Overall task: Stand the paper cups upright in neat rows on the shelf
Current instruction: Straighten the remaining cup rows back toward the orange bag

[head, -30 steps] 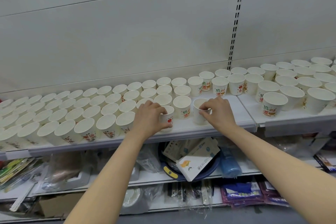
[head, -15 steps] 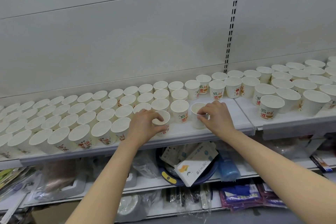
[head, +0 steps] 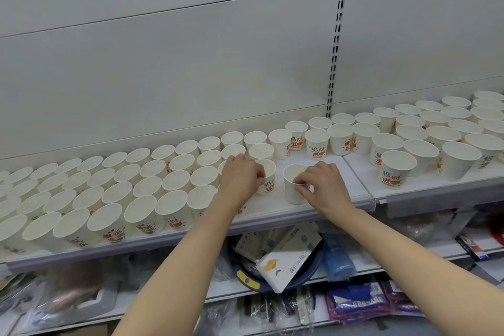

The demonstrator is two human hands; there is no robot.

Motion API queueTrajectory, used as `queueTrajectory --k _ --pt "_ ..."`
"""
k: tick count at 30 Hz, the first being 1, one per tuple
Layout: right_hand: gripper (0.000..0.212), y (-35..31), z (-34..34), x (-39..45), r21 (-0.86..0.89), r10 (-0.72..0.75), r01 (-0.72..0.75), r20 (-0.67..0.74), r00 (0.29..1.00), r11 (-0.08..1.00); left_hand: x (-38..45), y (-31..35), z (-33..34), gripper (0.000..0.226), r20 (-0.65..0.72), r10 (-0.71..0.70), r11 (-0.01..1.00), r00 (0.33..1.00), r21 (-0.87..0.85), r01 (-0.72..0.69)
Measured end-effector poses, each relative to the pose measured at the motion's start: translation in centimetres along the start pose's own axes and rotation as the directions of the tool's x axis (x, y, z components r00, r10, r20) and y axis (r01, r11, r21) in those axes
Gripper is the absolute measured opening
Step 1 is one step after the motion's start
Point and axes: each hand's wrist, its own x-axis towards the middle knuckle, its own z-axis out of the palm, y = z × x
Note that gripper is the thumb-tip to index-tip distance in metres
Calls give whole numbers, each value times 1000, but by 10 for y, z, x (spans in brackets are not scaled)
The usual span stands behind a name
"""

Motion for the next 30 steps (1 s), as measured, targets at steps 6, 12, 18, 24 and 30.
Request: queueTrajectory --k 6,12,18,24,30 --pt "10 -2 5 -2 48 -59 60 -16 998 997 11 -1 1 19 -3 -2 1000 1000 28 2" --pt "7 -15 17 -1 94 -133 134 -25 991 986 8 -13 0 23 13 -4 991 1000 -133 6" --pt "14 -35 29 7 210 -134 122 42 990 970 -12 -12 -10 37 77 132 946 988 -309 -103" --pt "17 -21 7 13 227 -123 107 59 991 968 -19 -22 -11 11 100 94 954 991 -294 -61" --pt "11 -17 5 17 87 -216 204 170 961 975 -22 -30 -18 13 129 96 960 987 -275 -57"
